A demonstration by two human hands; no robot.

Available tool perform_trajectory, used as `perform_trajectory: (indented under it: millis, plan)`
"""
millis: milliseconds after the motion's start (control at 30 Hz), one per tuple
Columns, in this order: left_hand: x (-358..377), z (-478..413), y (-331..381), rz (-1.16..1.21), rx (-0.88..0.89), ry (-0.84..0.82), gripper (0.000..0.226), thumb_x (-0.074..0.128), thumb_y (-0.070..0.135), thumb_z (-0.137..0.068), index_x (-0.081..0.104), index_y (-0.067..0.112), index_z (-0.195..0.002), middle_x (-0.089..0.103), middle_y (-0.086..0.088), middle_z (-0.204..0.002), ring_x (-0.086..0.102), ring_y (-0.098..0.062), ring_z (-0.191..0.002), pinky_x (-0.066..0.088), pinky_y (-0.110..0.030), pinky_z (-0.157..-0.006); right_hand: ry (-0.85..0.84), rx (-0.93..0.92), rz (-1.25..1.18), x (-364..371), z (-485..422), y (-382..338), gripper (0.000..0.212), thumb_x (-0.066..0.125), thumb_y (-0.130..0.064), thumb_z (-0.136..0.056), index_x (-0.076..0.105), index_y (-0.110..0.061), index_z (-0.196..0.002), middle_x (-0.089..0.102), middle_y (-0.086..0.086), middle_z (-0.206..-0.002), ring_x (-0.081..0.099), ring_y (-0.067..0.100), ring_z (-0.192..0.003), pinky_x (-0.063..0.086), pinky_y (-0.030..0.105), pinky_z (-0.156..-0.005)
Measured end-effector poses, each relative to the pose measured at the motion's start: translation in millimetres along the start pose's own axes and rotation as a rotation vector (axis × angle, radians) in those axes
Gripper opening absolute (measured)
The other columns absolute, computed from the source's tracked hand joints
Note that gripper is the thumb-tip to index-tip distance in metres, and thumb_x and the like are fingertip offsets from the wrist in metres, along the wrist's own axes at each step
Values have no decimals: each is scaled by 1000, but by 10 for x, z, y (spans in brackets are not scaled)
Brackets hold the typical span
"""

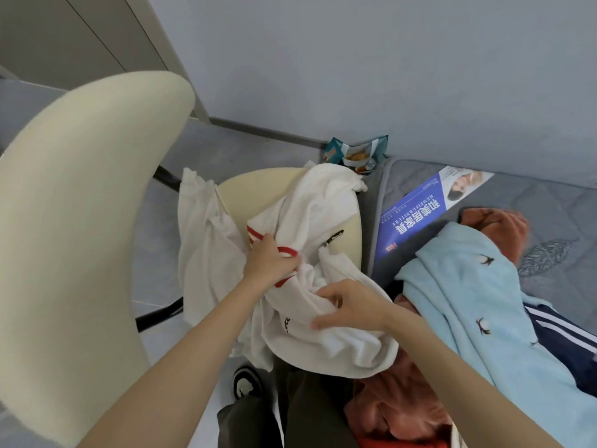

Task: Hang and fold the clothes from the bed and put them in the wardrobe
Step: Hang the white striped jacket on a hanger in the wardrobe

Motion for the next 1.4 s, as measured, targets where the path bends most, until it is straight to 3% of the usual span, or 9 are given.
perform_trajectory:
  millis: [167, 267, 400, 600, 800, 967, 1067, 1167, 1400]
  plan:
    - [-58, 82, -235, 318, -4, 123, 25, 44, 24, -97, 50, 17, -121, 59, 7, -97, 58, -18, -95, 40, -24, -69, 586, 218, 82, -276, 58, 309, 32, 49, -32, -97, 55, -18, -125, 52, 10, -124, 48, 27, -116, 40, 34, -95]
    - [-157, 216, -330, 377, 87, 90, 21, 42, 28, -100, 45, 36, -119, 51, 30, -94, 51, 10, -87, 36, -10, -65, 481, 375, 36, -246, -141, 449, 79, 62, -44, -87, 21, -20, -149, 30, 10, -151, 26, 31, -138, 30, 41, -107]
    - [-343, 430, -497, 368, 172, 200, 18, 41, 28, -101, 46, 39, -114, 55, 30, -95, 53, 17, -86, 41, -8, -69, 317, 437, -276, -20, -387, 460, 66, 66, -30, -85, 36, -11, -141, 57, 7, -119, 52, 31, -118, 40, 29, -84]
    - [-886, 646, -762, 572, 5, 539, 23, 40, 23, -101, 52, 21, -121, 56, 4, -105, 53, -16, -98, 40, -28, -81, 732, 439, -758, -274, -79, 384, 25, 56, -31, -88, 65, -9, -95, 63, 4, -88, 57, 22, -86, 42, 30, -68]
    - [-1131, 969, -446, 509, 222, 298, 28, 47, 21, -98, 52, 25, -125, 61, 6, -95, 56, 9, -68, 43, -7, -59, 672, 278, -170, -494, 315, -38, 74, 72, -27, -79, 35, -16, -142, 46, 8, -127, 40, 27, -124, 29, 33, -96]
    - [-1265, 1673, -320, 297, 549, 132, 41, 48, 4, -96, 51, 34, -124, 58, 8, -114, 58, -20, -99, 49, -26, -85, 763, -81, 120, -266, 680, -763, 106, 77, -20, -73, 6, -49, -147, 0, 9, -159, 10, 32, -140, 13, 31, -106]
    - [-1361, 2160, -368, 181, 750, 66, 53, 48, -9, -91, 46, 35, -121, 46, 25, -116, 49, -3, -103, 43, -19, -91, 733, -283, 357, 76, 894, -1298, 93, 74, -15, -75, 23, -47, -146, -8, 4, -160, 17, 28, -130, 32, 37, -99]
    - [-1423, 2686, -497, 121, 903, 77, 65, 51, -19, -80, 47, 36, -115, 45, 27, -114, 44, 11, -103, 36, -3, -90, 675, -278, 461, 488, 1115, -1589, 56, 52, -3, -84, 47, -26, -134, 35, 8, -150, 45, 31, -116, 44, 34, -80]
    - [-968, 3593, -1084, 207, 734, -400, 44, 75, 41, -76, 58, 38, -116, 66, 14, -110, 65, -8, -99, 51, -24, -90, 978, -394, -308, 1169, 2382, -1678, 23, 54, 6, -90, 54, -6, -109, 62, 6, -101, 56, 17, -91, 45, 30, -83]
Point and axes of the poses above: each hand's wrist, its own z-axis away from the middle knuckle, its own x-axis out of the palm, y = z × x, the point moved 5 cm from there along -z, towards the middle knuckle
